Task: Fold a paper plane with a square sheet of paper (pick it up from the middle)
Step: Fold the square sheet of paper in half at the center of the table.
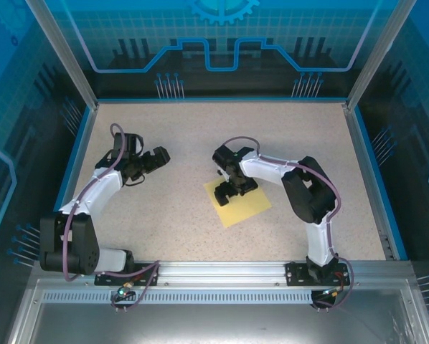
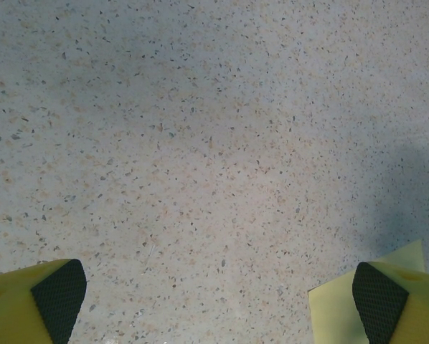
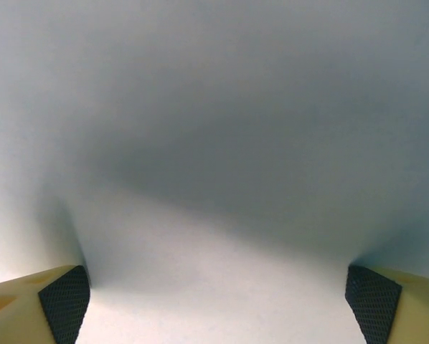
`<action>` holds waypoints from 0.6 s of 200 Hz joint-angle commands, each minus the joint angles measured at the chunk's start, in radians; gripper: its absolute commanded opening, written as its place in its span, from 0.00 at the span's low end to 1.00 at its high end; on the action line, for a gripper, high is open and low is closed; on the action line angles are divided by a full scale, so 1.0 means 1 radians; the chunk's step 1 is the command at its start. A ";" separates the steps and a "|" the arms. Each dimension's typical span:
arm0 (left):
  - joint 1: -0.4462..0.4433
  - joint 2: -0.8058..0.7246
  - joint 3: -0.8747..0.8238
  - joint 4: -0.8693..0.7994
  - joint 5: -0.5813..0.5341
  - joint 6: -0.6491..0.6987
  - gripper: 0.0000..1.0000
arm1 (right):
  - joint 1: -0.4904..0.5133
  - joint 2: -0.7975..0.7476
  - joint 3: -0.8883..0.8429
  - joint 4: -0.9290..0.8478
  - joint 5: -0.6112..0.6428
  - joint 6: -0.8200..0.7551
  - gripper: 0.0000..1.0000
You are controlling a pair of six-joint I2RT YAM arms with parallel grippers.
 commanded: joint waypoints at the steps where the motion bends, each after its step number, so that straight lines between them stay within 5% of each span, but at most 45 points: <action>1: -0.009 0.008 0.034 -0.019 0.019 0.003 0.99 | -0.015 0.062 -0.038 0.008 -0.029 0.007 0.94; 120: -0.013 0.011 0.033 -0.025 0.014 0.005 0.99 | -0.046 0.084 -0.077 0.029 0.033 0.017 0.74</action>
